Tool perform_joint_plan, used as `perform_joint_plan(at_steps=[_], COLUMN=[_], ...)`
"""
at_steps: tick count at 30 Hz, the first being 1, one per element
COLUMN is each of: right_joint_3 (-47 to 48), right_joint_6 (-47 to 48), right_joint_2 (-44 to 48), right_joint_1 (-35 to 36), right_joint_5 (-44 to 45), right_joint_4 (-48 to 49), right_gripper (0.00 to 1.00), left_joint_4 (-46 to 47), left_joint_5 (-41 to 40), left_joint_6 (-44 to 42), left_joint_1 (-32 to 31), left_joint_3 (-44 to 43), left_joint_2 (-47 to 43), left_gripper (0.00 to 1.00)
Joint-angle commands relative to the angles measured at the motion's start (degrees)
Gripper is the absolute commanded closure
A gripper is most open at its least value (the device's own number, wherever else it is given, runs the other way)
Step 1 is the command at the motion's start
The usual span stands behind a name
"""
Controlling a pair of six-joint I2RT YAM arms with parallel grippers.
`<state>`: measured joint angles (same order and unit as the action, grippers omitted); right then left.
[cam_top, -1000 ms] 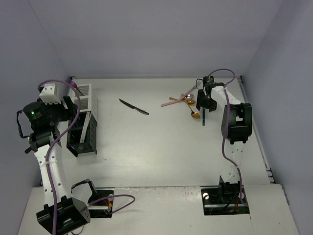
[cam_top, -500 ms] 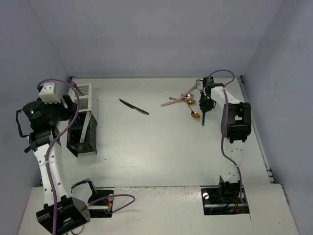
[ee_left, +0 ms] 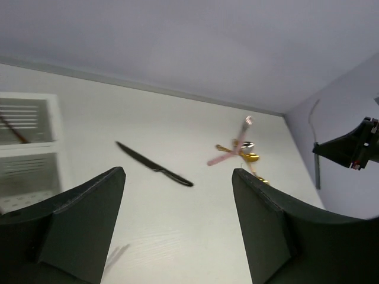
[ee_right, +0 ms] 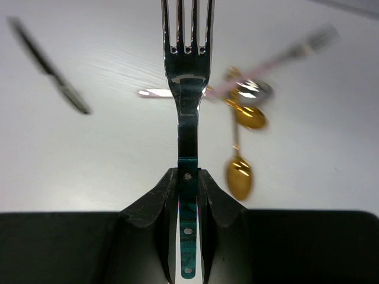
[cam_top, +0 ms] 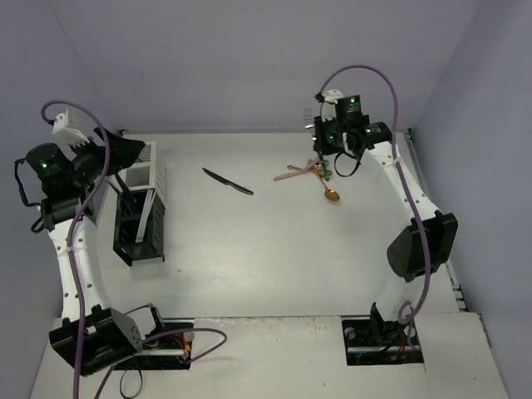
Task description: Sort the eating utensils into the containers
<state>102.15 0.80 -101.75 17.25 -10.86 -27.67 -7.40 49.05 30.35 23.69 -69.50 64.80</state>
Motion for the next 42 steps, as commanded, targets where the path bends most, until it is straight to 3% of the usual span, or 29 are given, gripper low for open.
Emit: perform_joint_plan(at_steps=[1, 5, 12, 22, 42], right_joint_3=[2.90, 4.35, 6.70, 8.59, 7.49], right_joint_6=[4.18, 4.09, 1.31, -0.71, -1.90], right_joint_2=[1.07, -0.12, -2.76, -4.66, -2.70], right_joint_1=[8.44, 16.25, 25.12, 28.61, 31.00], right_joint_5=[-11.77, -14.44, -9.34, -8.03, -9.66], right_joint_4=[1.85, 3.45, 5.42, 5.96, 6.28], right_gripper=[1.00, 1.00, 1.00, 1.00, 1.00], left_joint_4=[11.75, 11.33, 11.78, 12.47, 17.96], left_joint_5=[2.33, -3.80, -12.03, -17.84, -20.66], left_joint_6=[8.61, 8.98, 12.67, 16.22, 22.26], left_joint_1=[-11.22, -22.59, -34.82, -36.46, -35.72], left_joint_3=[1.63, 6.12, 12.16, 14.90, 18.09], left_joint_2=[-3.55, -5.26, -5.40, -3.41, -2.83], left_gripper=[0.30, 0.30, 0.30, 0.37, 0.49])
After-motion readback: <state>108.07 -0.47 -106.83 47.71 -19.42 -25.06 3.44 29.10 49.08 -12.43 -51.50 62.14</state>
